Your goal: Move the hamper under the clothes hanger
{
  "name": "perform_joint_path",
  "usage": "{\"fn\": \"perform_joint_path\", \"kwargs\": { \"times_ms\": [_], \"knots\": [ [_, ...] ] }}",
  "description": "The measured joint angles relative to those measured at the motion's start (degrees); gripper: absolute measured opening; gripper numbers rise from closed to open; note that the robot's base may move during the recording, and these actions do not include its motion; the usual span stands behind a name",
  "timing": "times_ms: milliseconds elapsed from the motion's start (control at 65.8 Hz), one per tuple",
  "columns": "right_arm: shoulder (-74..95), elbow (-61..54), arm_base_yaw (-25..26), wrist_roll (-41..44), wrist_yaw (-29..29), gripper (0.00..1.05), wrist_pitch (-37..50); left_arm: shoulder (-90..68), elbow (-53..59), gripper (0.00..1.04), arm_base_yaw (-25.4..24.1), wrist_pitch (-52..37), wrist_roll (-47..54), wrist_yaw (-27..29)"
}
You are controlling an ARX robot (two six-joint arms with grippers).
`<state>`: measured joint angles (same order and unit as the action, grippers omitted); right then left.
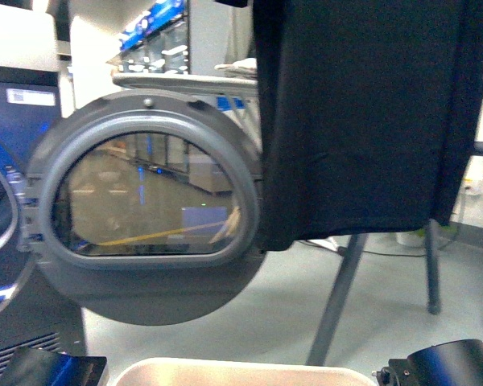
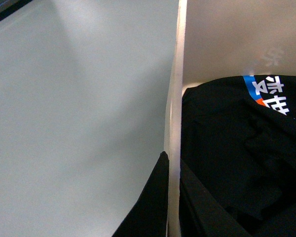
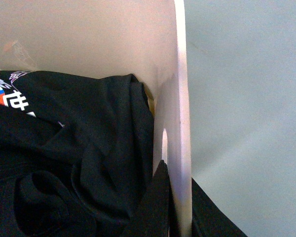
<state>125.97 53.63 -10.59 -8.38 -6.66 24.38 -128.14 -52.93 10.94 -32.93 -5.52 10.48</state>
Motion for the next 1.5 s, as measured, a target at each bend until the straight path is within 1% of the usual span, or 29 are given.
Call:
{"fn": "perform_joint_path", "kwargs": {
  "times_ms": [942, 1109, 1261, 1352, 1504],
  "knots": [
    [-0.1, 0.0, 0.1, 0.0, -0.1, 0.03, 0.0, 0.1, -0.2, 0.04, 0.1, 0.0, 0.0, -0.1],
    [-0.1, -0.2, 1.7, 0.0, -1.5, 0.03, 0.0, 0.1, -0.2, 0.04, 1.8, 0.0, 0.0, -1.7],
    [-0.2, -0.2, 0.6, 0.1, 0.0, 0.03, 0.0, 0.1, -0.1, 0.04, 0.6, 0.0, 0.0, 0.1],
    [-0.2, -0.2, -0.4, 0.1, 0.3, 0.03, 0.0, 0.1, -0.1, 0.04, -0.3, 0.0, 0.0, 0.3],
    [-0.2, -0.2, -0.5, 0.1, 0.2, 0.03, 0.0, 0.1, 0.0, 0.04, -0.4, 0.0, 0.0, 0.3]
  ]
}}
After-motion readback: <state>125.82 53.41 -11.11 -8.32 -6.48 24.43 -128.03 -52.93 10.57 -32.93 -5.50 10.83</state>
